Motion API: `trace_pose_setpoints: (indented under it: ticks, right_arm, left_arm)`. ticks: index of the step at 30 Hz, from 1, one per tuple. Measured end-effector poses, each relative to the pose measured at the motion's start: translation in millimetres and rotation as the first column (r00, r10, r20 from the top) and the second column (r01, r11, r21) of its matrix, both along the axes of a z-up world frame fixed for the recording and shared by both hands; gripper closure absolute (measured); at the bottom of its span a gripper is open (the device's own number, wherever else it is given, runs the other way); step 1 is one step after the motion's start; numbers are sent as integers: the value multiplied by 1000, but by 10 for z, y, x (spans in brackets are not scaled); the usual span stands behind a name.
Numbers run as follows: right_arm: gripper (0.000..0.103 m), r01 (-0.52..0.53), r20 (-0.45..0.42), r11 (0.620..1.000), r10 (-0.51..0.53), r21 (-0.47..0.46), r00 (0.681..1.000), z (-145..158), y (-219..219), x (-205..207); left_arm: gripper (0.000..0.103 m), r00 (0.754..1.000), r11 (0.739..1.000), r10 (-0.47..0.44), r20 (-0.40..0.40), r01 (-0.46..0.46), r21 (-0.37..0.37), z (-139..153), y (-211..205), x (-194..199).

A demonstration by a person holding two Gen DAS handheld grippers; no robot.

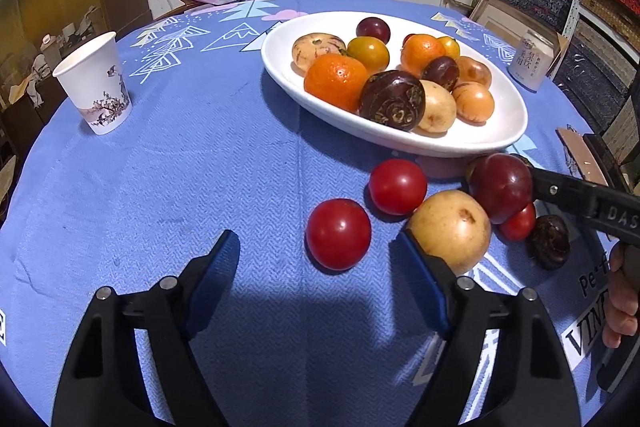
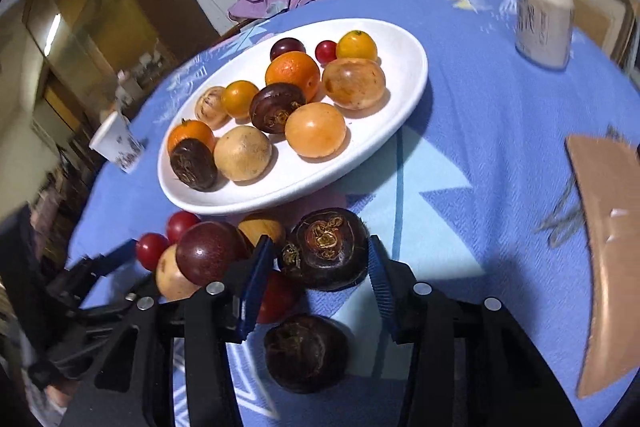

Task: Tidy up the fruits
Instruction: 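Grasp a red tomato with the left tool while the right tool grasps a mangosteen, then carry the tomato and mangosteen over the white plate and open both tools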

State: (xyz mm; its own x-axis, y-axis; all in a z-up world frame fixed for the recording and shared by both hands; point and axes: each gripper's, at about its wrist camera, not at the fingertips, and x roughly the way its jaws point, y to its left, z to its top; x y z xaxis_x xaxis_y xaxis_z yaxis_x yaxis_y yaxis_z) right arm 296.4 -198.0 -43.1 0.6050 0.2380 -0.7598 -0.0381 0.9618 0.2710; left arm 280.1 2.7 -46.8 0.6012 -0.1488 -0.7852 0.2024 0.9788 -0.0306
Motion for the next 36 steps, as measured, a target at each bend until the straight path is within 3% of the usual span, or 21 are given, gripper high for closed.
trace_pose_setpoints:
  ticks: [4, 8, 13, 14, 16, 19, 23, 27, 32, 36]
  right_arm:
    - [55, 40, 32, 980, -35, -193, 999, -21, -15, -14]
    - [55, 57, 50, 972, -46, -229, 998, -32, -17, -15]
    - [56, 66, 68, 964, -50, -257, 996, -52, -30, -83]
    - [56, 66, 69, 964, -50, -258, 996, -51, -33, -104]
    - [56, 67, 68, 966, -51, -248, 996, -49, -46, -115]
    - [56, 67, 69, 969, -52, -237, 996, -48, -61, -149]
    - [56, 63, 70, 973, -49, -220, 996, -42, -78, -182]
    - [56, 74, 95, 978, -57, -193, 994, 30, -131, -264]
    - [56, 109, 194, 987, -85, -117, 977, 299, -275, -481]
    - [56, 133, 295, 990, -111, -55, 949, 663, -364, -607]
  left_arm:
    - [30, 1000, 1000, -12, 4, 13, -6, 4, -11, -6]
    - [34, 1000, 1000, -17, 3, 17, -15, 5, -23, 11]
    - [47, 1000, 999, -19, 2, 19, -36, 9, -14, 50]
    - [50, 1000, 999, -21, 4, 22, -39, 12, -16, 47]
    - [66, 1000, 998, -30, 7, 31, -46, 18, -18, 43]
    - [74, 999, 998, -31, 19, 32, -61, 37, 0, 31]
    - [74, 999, 996, -27, 26, 29, -82, 51, 38, 16]
    - [74, 997, 998, -19, 77, 23, -51, 133, 25, -81]
    - [74, 990, 997, -25, 140, 35, -64, 330, 8, -193]
    - [74, 980, 993, -15, 198, 38, -110, 727, 4, -117]
